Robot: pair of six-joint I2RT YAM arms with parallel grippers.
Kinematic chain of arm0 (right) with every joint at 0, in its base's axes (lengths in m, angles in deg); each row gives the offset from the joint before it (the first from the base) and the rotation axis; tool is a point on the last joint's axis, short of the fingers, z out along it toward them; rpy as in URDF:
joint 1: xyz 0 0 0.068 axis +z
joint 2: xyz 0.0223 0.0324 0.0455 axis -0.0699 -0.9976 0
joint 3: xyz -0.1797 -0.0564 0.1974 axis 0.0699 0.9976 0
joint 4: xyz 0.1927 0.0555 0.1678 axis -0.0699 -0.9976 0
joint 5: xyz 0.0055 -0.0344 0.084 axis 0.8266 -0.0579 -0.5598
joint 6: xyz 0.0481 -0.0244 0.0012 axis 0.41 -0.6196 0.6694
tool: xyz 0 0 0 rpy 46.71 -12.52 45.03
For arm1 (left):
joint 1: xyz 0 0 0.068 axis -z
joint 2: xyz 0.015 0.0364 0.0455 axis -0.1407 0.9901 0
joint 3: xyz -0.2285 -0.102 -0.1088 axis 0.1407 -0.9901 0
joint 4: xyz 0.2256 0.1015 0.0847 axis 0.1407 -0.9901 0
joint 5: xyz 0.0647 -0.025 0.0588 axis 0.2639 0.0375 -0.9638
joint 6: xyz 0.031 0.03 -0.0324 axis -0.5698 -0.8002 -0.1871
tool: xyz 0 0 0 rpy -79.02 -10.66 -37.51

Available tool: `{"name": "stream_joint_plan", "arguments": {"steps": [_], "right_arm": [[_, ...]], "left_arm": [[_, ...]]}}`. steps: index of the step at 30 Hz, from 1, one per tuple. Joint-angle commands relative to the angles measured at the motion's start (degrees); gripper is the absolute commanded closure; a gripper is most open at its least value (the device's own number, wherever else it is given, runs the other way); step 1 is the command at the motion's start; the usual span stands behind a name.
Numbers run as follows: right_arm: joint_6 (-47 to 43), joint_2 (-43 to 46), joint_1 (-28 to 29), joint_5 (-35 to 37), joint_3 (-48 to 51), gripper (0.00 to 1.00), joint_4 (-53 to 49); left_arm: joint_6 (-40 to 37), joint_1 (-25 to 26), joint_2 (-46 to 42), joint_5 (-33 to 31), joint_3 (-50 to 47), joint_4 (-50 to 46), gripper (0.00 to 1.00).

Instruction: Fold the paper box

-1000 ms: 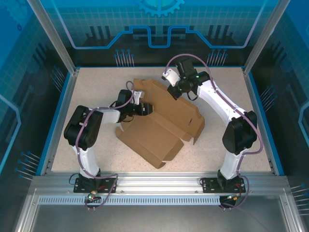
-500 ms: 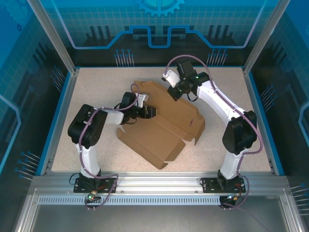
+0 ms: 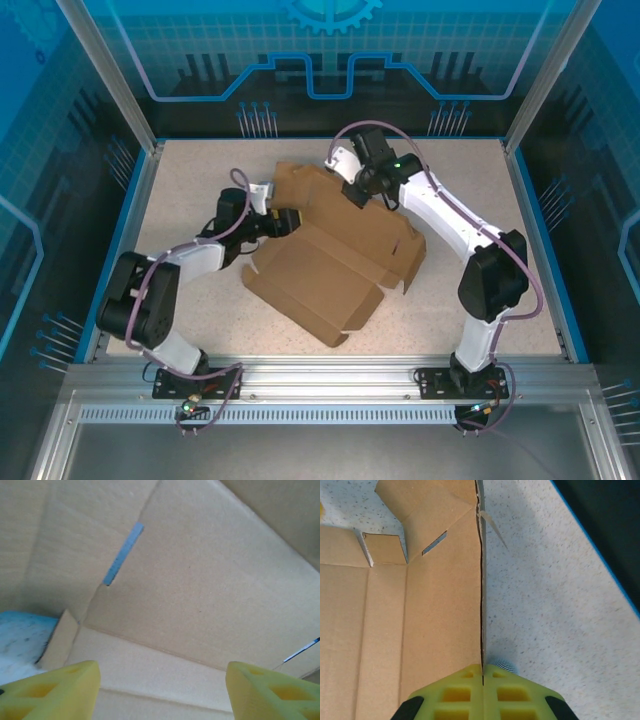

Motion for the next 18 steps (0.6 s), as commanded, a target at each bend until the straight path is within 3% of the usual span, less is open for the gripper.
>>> {"name": "stream_joint_plan", "arguments": {"steps": [1,8,18], "right_arm": [[-5.73,2.32,2.31,7.58,1.66,1.00,4.58],[-16.64,4.25,6.66,14.05,8.49,1.00,14.84],[-29.66,4.95,10.46,22.29,16.67,1.00,29.78]], "left_arm": [[7.13,-3.13,-5.02,-0.66,-2.98,3.18,0.31],[10.35,-8.06,-12.13,-5.37,-3.96,-3.29,0.29],[10.06,-11.87,-12.07,-6.23,-1.81,-8.95,0.28]]}}
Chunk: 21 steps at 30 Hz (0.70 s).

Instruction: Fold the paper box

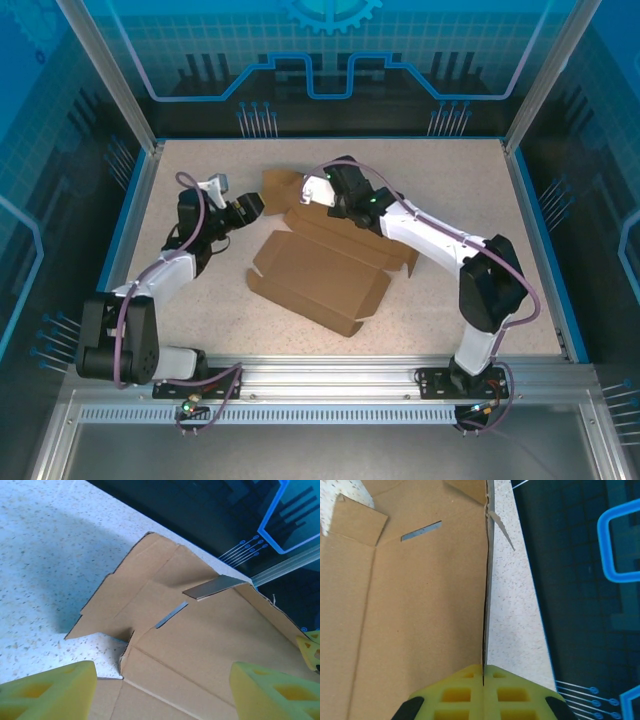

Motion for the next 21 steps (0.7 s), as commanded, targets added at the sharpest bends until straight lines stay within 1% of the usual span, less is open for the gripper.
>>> {"name": "stream_joint_plan", "arguments": {"steps": [1,5,8,15,21], "right_arm": [[-7.73,2.39,1.78,4.66,2.71,1.00,8.42],[-11.01,3.18,2.49,5.83,5.60,1.00,13.24],[-12.82,3.61,2.75,6.10,6.59,1.00,15.03],[-14.02,4.77,2.83,5.11,9.17,1.00,17.36],[-11.98,5.90,3.27,4.62,11.96,1.00,19.06]], "left_arm": [[0.70,-2.00,-0.13,-0.64,1.70,-4.41,0.28],[0.89,-3.99,-0.80,-0.73,2.43,-5.38,0.28],[0.74,-4.63,-1.26,-0.72,3.15,-6.10,0.28],[0.35,-4.77,-1.31,-1.33,3.38,-6.61,0.28],[-0.69,-4.86,-1.36,-2.47,4.28,-8.15,0.28]]}}
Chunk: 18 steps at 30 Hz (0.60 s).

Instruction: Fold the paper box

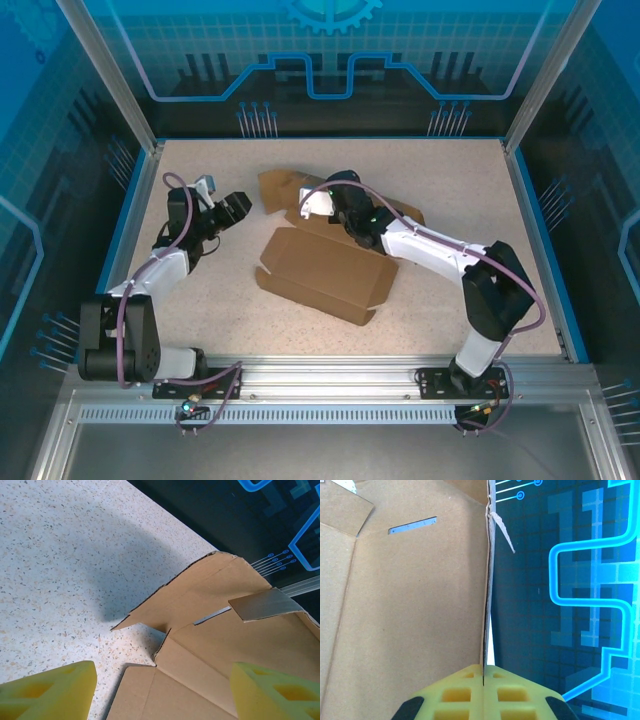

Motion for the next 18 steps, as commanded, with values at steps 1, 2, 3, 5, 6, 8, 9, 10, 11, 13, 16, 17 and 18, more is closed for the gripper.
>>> {"name": "stream_joint_plan", "arguments": {"steps": [1,2,3,5,6,8,9,10,11,13,16,17,18], "right_arm": [[0.53,2.24,1.15,-0.04,1.15,1.00,2.48],[1.14,2.47,1.29,-0.36,1.23,1.00,2.30],[1.72,2.69,1.42,-0.70,1.12,1.00,2.11],[3.08,2.88,1.87,-1.02,0.14,1.00,0.98],[3.57,2.79,2.16,-0.89,-0.84,1.00,-0.16],[4.62,2.61,2.68,-0.98,-2.88,1.00,-2.15],[4.95,2.59,2.90,-1.28,-3.64,1.00,-3.01],[5.52,2.46,3.12,-1.62,-4.46,1.00,-3.80],[6.34,2.44,3.23,-1.96,-5.12,1.00,-4.72],[7.78,2.44,3.31,-2.80,-5.74,1.00,-5.82],[9.67,2.83,3.45,-4.63,-5.14,1.00,-6.28],[10.12,2.79,3.45,-5.24,-4.76,1.00,-6.40],[10.33,2.79,3.51,-5.58,-4.42,1.00,-6.27]], "left_arm": [[-1.44,-0.53,-1.42,-1.45,2.42,-1.80,0.28],[-1.45,-0.58,-1.42,-1.49,2.51,-1.92,0.28],[-1.49,-0.53,-1.47,-1.49,2.48,-1.90,0.28],[-1.54,-0.53,-1.54,-1.49,2.54,-1.97,0.28],[-1.60,-0.53,-1.60,-1.54,2.56,-1.97,0.28],[-1.58,-0.54,-1.59,-1.57,2.34,-1.99,0.28],[-1.60,-0.53,-1.68,-1.65,2.28,-2.04,0.28],[-1.63,-0.55,-1.69,-1.63,2.28,-2.07,0.28],[-1.80,-0.53,-1.71,-1.74,2.27,-2.25,0.28],[-2.05,-0.54,-1.94,-2.07,2.21,-2.39,0.28],[-2.65,-0.60,-2.21,-2.71,2.40,-2.97,0.28],[-2.83,-0.53,-2.24,-2.94,2.45,-3.22,0.28],[-3.02,-0.53,-2.22,-3.18,2.55,-3.40,0.28]]}}
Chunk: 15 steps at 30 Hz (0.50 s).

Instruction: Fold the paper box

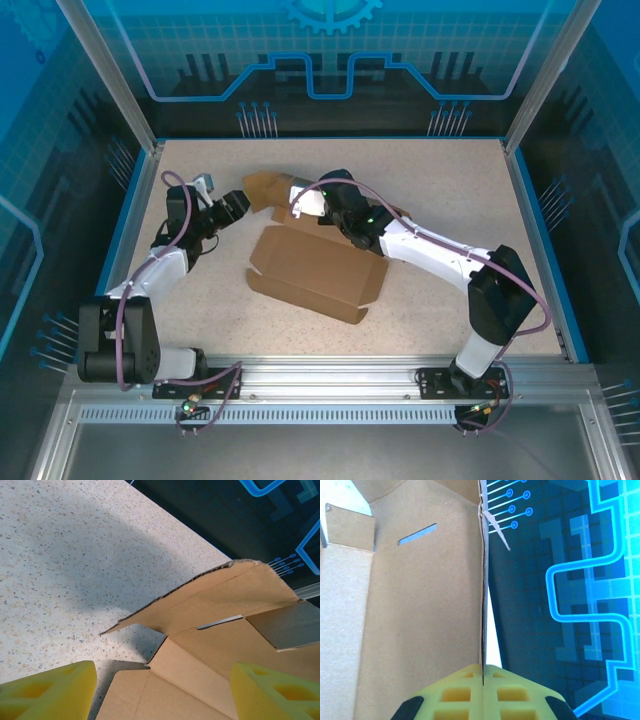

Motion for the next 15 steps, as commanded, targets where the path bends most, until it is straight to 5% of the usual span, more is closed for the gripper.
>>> {"name": "stream_joint_plan", "arguments": {"steps": [1,15], "right_arm": [[2.75,1.65,0.63,-2.26,-0.06,1.00,-1.32],[2.07,0.92,-0.37,-5.62,2.54,1.00,-0.61]], "left_arm": [[-1.97,-0.51,-1.67,-1.82,1.85,-1.57,0.27],[-2.04,-2.04,-5.43,-9.36,0.72,-3.34,0.25]]}}
